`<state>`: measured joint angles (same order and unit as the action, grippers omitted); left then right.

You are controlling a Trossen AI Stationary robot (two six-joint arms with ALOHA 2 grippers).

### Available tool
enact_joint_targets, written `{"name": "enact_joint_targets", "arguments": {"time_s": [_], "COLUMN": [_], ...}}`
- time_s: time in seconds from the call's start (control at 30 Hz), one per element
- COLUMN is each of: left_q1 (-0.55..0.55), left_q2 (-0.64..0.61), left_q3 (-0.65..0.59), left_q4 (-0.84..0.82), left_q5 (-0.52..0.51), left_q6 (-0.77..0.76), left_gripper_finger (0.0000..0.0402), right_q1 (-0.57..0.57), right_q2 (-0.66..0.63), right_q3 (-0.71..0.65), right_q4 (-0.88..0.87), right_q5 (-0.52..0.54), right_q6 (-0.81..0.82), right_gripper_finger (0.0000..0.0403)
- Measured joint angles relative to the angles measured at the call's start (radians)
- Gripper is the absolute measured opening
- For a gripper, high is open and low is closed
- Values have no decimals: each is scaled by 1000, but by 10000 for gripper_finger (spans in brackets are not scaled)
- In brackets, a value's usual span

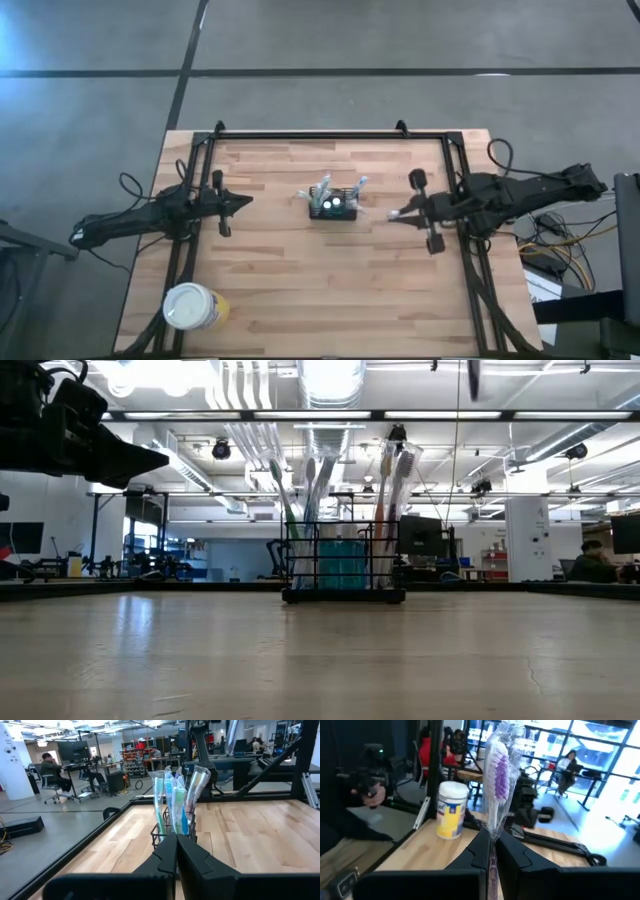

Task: Pick & Place toothbrushing station
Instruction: Put the purple toothbrush into the wire organizer

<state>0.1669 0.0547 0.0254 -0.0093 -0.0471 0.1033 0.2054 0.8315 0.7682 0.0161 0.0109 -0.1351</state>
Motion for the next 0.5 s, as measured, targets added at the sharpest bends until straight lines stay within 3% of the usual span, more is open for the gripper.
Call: {"name": "enact_joint_targets", "arguments": {"time_s": [0.27,0.5], "left_q1": [0,0], "left_q2": [0,0], "left_q3": [0,2], "left_q4": [0,-6], "left_q5": [0,3], "left_q6": [-35,-177], "left_gripper_finger": [12,12], "right_q1": [-1,-1], "right_q2": [-258,-437], "right_q3": [-288,-437], "right_q4": [204,226], "right_q5": [39,40], "right_q6": [0,9], "right_gripper_finger": [13,13]}}
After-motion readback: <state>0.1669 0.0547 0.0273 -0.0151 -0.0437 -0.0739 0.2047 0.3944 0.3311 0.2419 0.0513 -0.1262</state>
